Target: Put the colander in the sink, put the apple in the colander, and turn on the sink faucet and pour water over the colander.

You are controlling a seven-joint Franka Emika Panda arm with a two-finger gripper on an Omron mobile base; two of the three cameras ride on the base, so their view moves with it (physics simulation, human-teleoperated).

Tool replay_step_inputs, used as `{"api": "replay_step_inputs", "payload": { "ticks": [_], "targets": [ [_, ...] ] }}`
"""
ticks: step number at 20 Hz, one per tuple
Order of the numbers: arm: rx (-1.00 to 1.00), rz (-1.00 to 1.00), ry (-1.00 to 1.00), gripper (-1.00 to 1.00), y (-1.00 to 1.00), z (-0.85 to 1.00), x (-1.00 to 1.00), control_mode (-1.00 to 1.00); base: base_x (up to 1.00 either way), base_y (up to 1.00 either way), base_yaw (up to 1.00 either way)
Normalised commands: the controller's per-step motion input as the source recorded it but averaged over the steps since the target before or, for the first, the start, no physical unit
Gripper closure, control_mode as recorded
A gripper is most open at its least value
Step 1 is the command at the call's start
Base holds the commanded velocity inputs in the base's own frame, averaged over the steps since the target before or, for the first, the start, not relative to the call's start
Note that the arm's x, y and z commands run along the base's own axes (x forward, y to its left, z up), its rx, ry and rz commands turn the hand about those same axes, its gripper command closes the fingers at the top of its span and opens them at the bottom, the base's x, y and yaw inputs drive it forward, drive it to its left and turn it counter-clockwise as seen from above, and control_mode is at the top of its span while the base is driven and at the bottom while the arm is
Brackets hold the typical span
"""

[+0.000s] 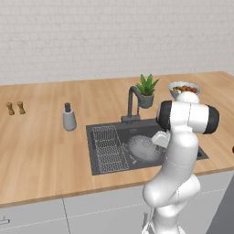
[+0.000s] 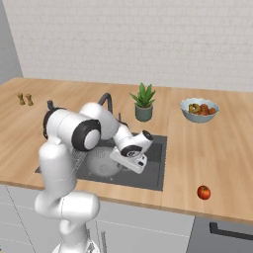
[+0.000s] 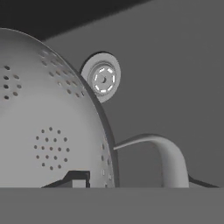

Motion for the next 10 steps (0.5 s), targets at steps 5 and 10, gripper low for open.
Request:
{"api": "replay_step_inputs", "payload": {
  "ticks": [5,10],
  "targets": [
    [-0.07,0.05,0.02,1.0,0.23,-0.27,0.02,-1.0,0.0,0.0,0.0],
    [-0.04,0.0,0.01,1.0,0.18,-0.19,0.17,-1.0,0.0,0.0,0.0]
  ]
}}
